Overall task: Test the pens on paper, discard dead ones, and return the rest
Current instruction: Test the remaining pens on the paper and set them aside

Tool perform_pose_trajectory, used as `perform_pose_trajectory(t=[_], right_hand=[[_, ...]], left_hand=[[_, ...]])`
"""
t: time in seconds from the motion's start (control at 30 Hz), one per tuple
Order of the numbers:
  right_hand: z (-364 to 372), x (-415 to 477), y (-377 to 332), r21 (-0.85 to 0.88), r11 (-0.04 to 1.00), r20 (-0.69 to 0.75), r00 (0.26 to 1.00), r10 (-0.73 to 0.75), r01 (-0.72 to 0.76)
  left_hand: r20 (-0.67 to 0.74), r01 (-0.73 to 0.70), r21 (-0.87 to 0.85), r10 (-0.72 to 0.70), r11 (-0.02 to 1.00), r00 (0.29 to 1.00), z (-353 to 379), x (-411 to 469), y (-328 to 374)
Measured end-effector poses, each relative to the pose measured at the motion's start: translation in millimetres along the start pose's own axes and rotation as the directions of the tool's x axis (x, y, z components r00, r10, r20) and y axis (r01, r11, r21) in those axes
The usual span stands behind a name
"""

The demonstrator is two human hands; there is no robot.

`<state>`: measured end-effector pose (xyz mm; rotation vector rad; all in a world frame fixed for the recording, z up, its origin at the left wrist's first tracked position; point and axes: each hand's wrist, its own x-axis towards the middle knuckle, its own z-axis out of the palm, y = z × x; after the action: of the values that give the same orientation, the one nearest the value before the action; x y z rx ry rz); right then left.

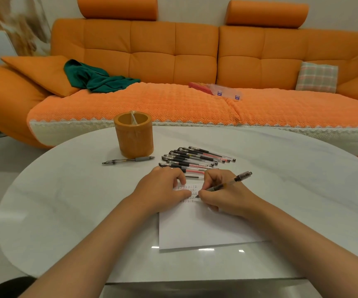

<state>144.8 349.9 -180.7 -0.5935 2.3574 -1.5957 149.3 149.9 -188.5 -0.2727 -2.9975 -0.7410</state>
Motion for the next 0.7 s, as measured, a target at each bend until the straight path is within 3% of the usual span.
perform_pose_trajectory(t=[0.7], right_hand=[[3,5,11,-0.172,0.983,-0.008,0.998,-0.069,0.067]], left_hand=[[0.042,0.042,0.018,-0.043,0.999,0.998,1,6,0]])
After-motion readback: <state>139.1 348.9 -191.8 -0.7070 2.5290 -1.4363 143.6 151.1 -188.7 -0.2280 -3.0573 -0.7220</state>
